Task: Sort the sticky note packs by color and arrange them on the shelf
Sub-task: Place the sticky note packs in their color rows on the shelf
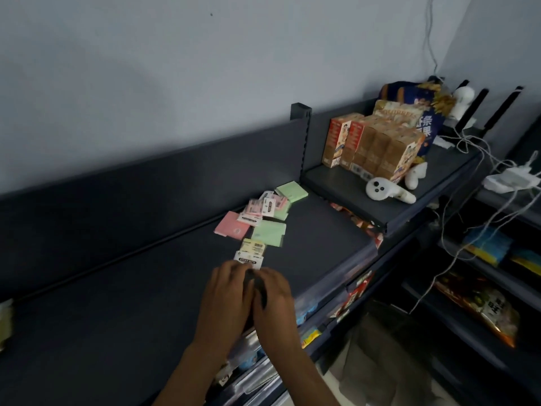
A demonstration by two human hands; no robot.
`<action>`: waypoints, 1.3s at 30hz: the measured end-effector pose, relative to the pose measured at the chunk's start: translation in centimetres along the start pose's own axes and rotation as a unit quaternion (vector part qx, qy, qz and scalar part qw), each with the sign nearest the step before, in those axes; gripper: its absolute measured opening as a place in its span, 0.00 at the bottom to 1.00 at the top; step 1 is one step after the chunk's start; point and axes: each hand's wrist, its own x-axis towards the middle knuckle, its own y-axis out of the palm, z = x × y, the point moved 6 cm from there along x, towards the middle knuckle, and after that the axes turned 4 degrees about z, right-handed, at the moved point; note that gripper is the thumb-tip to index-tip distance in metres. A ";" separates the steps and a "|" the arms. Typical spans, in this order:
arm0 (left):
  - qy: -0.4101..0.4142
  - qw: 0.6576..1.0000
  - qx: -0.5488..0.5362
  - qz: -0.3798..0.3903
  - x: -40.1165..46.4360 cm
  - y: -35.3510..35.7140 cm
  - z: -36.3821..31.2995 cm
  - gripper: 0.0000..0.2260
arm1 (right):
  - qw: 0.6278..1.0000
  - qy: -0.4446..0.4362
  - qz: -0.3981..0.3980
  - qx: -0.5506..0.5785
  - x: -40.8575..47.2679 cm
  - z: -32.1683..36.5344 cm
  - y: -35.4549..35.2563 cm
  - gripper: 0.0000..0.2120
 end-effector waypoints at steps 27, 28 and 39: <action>-0.126 0.991 0.008 0.033 9.7 2.5 3.9 0.14 | 0.947 -0.102 0.256 -0.163 12.3 -4.1 3.3 0.22; -0.130 0.991 0.003 0.027 9.9 2.5 3.7 0.13 | 0.947 -0.091 0.262 -0.163 12.5 -4.3 3.3 0.23; -0.139 0.987 -0.034 -0.070 12.5 1.7 -2.6 0.13 | 0.974 -0.034 0.224 0.017 15.8 -6.7 -2.7 0.19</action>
